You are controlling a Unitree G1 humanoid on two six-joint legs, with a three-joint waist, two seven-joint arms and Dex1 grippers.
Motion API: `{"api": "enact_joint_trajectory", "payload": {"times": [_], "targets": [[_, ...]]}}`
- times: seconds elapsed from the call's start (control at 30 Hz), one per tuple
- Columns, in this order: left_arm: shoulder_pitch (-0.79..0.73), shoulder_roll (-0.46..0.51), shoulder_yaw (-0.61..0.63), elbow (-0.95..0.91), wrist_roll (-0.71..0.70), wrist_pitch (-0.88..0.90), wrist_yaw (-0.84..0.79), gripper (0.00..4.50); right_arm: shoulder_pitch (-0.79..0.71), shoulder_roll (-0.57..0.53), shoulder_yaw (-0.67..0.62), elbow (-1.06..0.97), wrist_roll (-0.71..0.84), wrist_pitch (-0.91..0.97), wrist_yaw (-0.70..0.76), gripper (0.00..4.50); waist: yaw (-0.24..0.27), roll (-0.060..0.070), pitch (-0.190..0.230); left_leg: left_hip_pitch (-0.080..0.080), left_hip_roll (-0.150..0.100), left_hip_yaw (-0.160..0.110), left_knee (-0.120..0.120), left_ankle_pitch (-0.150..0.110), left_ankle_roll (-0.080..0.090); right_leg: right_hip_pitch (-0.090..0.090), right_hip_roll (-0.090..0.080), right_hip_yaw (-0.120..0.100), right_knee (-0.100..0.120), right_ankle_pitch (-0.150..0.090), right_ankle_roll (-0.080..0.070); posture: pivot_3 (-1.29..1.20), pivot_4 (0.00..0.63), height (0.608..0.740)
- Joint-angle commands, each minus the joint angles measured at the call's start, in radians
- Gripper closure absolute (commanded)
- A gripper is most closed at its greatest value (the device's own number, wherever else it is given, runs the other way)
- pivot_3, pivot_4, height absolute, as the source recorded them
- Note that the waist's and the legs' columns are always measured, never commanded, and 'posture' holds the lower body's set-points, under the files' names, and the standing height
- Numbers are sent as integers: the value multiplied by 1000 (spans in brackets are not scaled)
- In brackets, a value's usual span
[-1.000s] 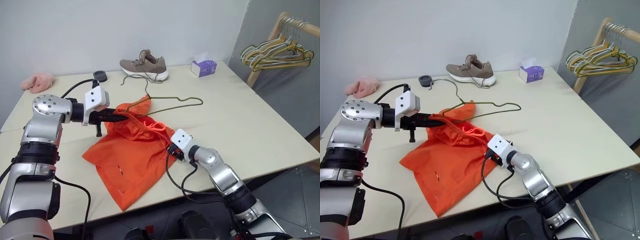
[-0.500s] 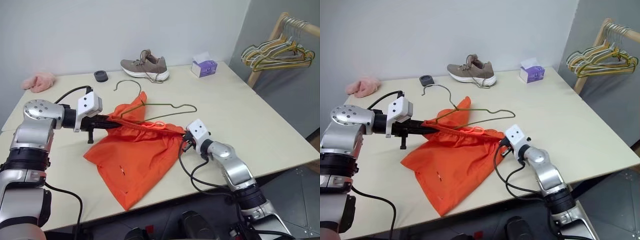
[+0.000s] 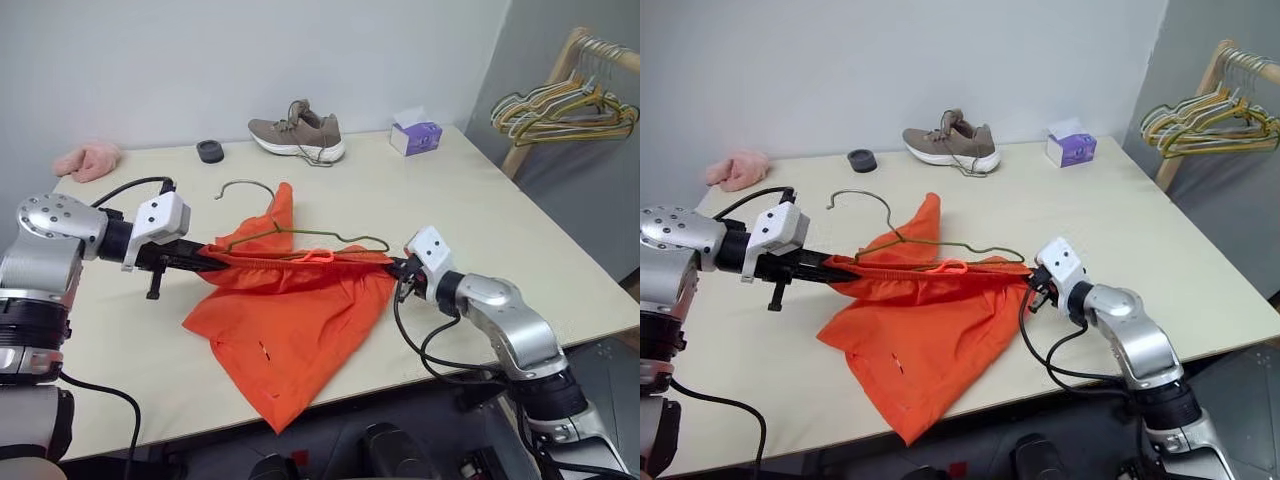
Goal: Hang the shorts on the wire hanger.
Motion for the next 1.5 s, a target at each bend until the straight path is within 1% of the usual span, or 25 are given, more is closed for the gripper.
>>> {"api": "enact_joint_trajectory", "payload": {"times": [0.03, 0.17, 0.27, 0.57, 0.77, 0.87, 0.97, 1.03, 1.13, 1.23, 1.3, 1.4, 1.5], "targets": [[-33, 59, 18, 81, 63, -64, 7, 4500, 27, -71, -93, -48, -5, 63, -26, 4471, 2, 0, 0, 0, 0, 0, 0, 0, 0, 0, 0, 0, 0, 0, 0, -222, 22, 740], [-45, 66, -7, 103, 73, -82, -21, 4500, 30, -84, -105, -92, 22, 115, -37, 4471, 2, 0, 0, 0, 0, 1, 0, 0, 0, 0, 0, 0, 0, 0, 0, -238, 27, 740], [-50, 77, -34, 90, 48, -49, -36, 4500, 25, -96, -111, -87, 29, 135, -49, 4471, 2, 0, 0, 0, 0, 1, 0, 0, 0, 0, 1, 0, 0, 0, 0, -238, 27, 740], [-57, 87, -71, 85, 85, -69, -37, 4500, 23, -120, -119, -108, 51, 178, -60, 4471, 1, 0, 0, 0, 0, 1, 0, 0, 0, 0, 1, 1, 0, 0, 0, -251, 34, 740], [-64, 106, -92, 128, 157, -149, -30, 4500, 19, -135, -144, -92, 70, 204, -71, 4471, 1, 0, 0, 0, 0, 2, 0, 0, 0, 0, 1, 1, 0, 0, 0, -251, 36, 740], [-73, 103, -91, 160, 184, -189, 2, 4500, 22, -149, -145, -96, 83, 205, -63, 4471, 1, 0, 0, 0, 0, 2, 0, 0, 0, 0, 1, 1, 0, 0, 0, -250, 37, 740], [-101, 56, -67, 184, 153, -169, 50, 4500, 30, -177, -101, -118, 97, 184, -22, 4471, 3, 0, 0, 0, 0, 2, 0, 0, 0, 0, 1, 1, 0, 0, 0, -249, 37, 740], [-106, 21, -52, 159, 105, -117, 58, 4500, 39, -186, -41, -154, 101, 176, 9, 4471, 4, 0, 0, 0, 0, 2, 0, 0, 0, 0, 1, 1, 0, 0, 0, -249, 37, 740], [-97, -1, -46, 125, 77, -76, 56, 4500, 46, -191, 5, -175, 103, 179, 20, 4471, 2, 0, 0, 0, 0, 2, 0, 0, 0, 0, 1, 1, 0, 0, 0, -248, 37, 740], [-70, -44, -44, 64, 35, -15, 57, 4500, 41, -115, 73, -134, 40, 155, -73, 3722, -2, -1, 0, 0, 1, 2, 0, 0, 0, 0, 2, 1, 0, 0, 0, -253, 37, 740], [-62, -61, -37, 46, 28, 7, 61, 4500, 41, -89, 96, -128, 11, 136, -98, 3047, -1, 0, 0, 0, 2, 2, 0, 0, 0, 0, 2, 2, 0, 0, 0, -249, 38, 740], [-58, -84, -24, 37, 24, 21, 77, 4500, 69, -94, 111, -173, -8, 124, -94, 1979, 1, 0, 0, 0, 1, 2, 0, 0, 0, -1, 2, 2, 0, -1, 0, -249, 38, 740], [-61, -102, -12, 39, 21, 24, 95, 4500, 123, -116, 94, -240, -1, 115, -77, 1056, 5, -1, -1, 0, 0, 2, 1, 0, 0, 0, 1, 1, 0, 0, 0, -254, 39, 740]]}}
